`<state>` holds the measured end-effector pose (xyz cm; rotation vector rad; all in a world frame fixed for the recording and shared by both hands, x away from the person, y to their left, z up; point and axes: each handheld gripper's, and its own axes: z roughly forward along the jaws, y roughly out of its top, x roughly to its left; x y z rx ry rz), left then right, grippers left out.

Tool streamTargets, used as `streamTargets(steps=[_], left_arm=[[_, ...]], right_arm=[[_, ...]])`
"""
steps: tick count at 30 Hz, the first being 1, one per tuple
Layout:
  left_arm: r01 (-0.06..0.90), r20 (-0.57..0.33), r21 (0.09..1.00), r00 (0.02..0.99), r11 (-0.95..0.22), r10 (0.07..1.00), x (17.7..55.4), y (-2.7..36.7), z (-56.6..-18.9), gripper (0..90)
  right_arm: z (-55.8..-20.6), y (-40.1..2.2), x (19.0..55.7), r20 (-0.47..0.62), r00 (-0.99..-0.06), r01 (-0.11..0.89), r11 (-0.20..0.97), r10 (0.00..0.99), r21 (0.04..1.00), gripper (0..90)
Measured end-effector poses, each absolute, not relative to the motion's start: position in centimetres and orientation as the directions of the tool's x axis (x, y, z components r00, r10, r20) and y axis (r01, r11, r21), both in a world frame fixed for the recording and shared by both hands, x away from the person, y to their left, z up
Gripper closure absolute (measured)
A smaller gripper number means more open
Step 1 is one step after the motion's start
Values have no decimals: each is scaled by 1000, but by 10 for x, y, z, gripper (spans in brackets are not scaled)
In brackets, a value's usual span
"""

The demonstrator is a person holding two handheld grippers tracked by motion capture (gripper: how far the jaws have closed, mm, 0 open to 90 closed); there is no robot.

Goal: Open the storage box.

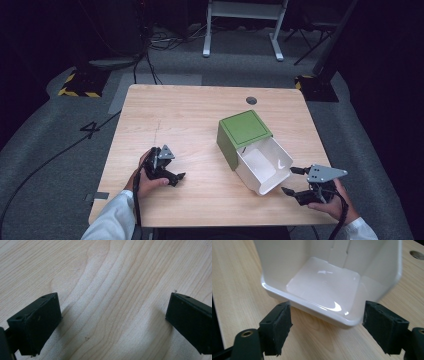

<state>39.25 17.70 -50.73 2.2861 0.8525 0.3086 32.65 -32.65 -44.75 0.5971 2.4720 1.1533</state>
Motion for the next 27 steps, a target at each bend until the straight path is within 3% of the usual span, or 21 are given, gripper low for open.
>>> streamTargets(steps=[10,27], left_arm=[[493,-12,664,758,-561,652,392,177,-507,3],[493,-11,663,759,-563,651,392,177,-507,2]], right_arm=[[-465,-362,333,-132,-785,304,562,606,769,235],[-506,-412,340,-33,-664,461,444,747,769,225]])
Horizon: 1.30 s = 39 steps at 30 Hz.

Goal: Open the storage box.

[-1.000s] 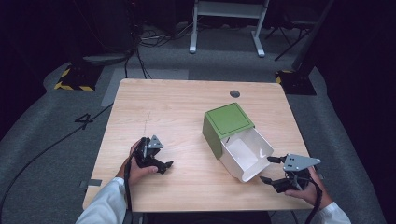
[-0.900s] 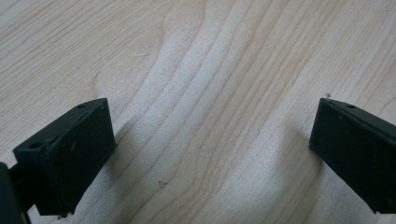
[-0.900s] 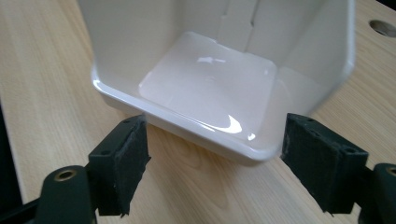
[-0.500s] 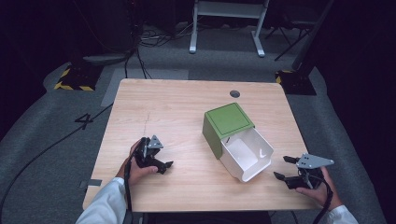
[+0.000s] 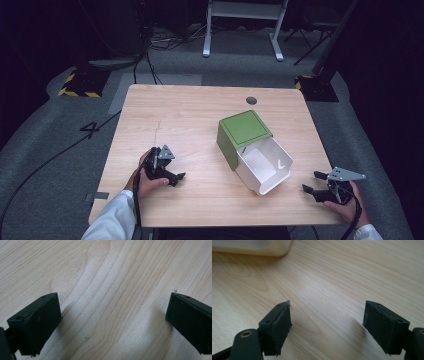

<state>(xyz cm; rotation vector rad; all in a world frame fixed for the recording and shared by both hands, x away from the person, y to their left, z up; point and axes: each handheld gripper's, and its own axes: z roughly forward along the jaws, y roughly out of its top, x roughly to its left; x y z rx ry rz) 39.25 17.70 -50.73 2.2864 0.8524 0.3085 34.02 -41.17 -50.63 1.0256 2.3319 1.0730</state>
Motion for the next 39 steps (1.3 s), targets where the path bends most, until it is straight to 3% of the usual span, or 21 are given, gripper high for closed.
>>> streamTargets(steps=[10,39], left_arm=[[494,-13,665,758,-561,652,392,177,-507,3],[486,-11,664,766,-568,643,391,179,-507,3]], right_arm=[[-507,-422,344,-1,-604,529,402,797,747,181],[-508,-421,343,-4,-576,542,385,818,747,180]])
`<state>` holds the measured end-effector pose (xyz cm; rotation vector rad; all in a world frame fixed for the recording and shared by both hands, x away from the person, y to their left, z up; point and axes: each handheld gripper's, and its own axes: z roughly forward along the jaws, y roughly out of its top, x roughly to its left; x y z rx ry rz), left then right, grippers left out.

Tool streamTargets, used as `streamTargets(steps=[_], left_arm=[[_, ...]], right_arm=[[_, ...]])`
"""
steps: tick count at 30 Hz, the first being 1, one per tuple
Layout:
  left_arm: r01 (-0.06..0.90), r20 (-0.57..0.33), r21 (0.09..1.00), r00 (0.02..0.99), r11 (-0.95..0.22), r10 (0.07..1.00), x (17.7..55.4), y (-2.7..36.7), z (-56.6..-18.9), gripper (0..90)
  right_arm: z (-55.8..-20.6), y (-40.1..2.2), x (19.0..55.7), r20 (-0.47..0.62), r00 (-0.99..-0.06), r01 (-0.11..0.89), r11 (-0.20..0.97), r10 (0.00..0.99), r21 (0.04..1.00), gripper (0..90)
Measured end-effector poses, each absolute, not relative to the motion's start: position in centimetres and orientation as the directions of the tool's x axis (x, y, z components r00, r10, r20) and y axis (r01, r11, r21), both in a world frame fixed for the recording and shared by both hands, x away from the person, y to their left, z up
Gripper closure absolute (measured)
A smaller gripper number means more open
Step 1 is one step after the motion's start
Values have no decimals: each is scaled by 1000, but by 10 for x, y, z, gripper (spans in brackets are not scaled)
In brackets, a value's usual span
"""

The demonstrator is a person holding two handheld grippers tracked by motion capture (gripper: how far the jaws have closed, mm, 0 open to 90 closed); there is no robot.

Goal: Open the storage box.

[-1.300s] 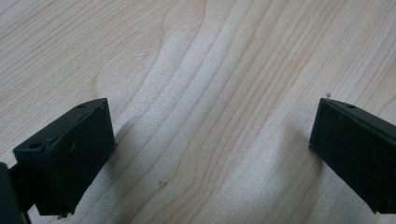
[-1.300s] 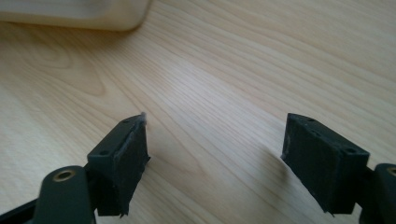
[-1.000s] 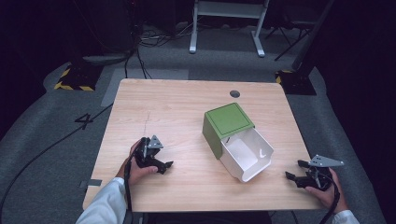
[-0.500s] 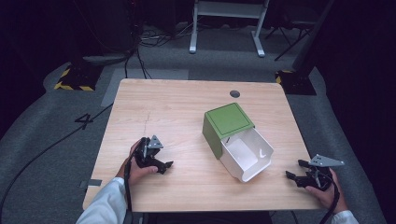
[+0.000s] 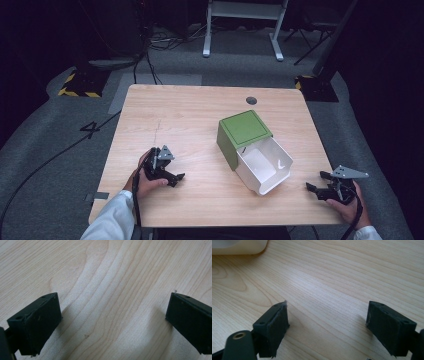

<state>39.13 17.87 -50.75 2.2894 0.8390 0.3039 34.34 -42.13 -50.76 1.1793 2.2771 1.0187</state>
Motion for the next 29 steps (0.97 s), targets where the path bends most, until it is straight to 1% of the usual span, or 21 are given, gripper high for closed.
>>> streamTargets(steps=[29], left_arm=[[482,-10,664,770,-571,638,393,179,-507,3]], right_arm=[[-508,-421,343,-4,-576,542,385,818,747,180]])
